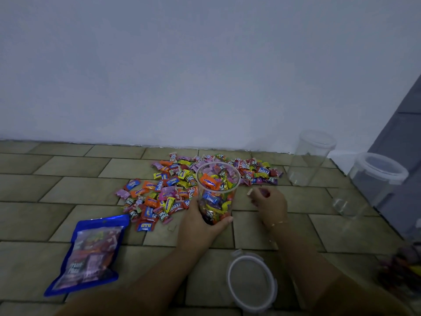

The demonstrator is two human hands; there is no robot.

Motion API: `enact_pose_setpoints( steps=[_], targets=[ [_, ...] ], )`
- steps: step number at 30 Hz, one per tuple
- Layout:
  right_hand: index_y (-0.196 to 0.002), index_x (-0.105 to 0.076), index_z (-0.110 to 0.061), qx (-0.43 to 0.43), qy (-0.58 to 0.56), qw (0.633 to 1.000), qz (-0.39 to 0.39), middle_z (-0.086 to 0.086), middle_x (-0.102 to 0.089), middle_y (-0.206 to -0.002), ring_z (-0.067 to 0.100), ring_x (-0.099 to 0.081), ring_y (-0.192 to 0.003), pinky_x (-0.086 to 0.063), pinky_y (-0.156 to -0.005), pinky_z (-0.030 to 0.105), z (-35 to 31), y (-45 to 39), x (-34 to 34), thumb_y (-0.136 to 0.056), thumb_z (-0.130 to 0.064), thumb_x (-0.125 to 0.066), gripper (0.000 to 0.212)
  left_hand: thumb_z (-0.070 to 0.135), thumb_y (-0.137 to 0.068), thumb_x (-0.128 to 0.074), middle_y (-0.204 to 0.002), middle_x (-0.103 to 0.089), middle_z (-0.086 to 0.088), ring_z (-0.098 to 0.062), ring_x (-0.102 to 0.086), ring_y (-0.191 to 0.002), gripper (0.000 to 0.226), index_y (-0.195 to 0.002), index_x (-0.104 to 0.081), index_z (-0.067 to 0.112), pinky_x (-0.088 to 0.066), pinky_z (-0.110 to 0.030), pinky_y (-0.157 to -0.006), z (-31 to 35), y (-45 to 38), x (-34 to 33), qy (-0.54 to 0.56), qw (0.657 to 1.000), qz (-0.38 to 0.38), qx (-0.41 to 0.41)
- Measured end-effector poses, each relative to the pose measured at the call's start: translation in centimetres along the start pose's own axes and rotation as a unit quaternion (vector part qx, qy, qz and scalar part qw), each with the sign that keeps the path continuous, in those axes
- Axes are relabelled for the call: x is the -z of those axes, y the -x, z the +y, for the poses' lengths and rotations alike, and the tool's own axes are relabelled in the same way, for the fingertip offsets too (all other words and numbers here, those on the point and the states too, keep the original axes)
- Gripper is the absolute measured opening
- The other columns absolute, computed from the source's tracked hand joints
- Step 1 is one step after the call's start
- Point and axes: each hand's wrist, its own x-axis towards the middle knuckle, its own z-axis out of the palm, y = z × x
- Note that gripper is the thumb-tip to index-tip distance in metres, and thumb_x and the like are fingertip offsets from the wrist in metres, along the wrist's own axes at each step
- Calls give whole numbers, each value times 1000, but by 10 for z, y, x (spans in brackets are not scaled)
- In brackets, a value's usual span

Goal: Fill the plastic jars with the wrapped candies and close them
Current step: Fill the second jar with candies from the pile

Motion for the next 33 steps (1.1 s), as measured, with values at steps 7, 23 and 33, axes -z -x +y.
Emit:
enact_pose_setpoints(
  steps=[7,23,33],
  targets=[
    [-78,-54,-9,-169,-426,886,-73,2,-52,-53,12,-41,-36,-36,-40,21,-71,-7,19,-88,-23,-63,19,57,-60,-80,-128,-54,11,-5,-53,-112,98,-139,-33,25,-43,-19,-88,-1,0,0,2,1000,-10,-3],
    [-79,-61,-13,-63,-464,882,-54,4,-58,-72,16,-57,-63,-50,-59,27,-142,12,5,-88,-14,-58,10,62,-57,-78,-113,-51,21,-2,-53,-105,93,-132,-36,28,-45,-18,-83,-4,-4,1,-5,1000,-9,-16],
    [-70,-64,-19,-18,-436,898,-49,8,-54,-73,27,-51,-70,-46,-52,26,-135,16,1,-87,-15,-60,19,58,-58,-80,-113,-51,21,-2,-53,-104,91,-133,-37,28,-43,-16,-81,-5,-3,1,-3,1000,-7,-20]
  ],
)
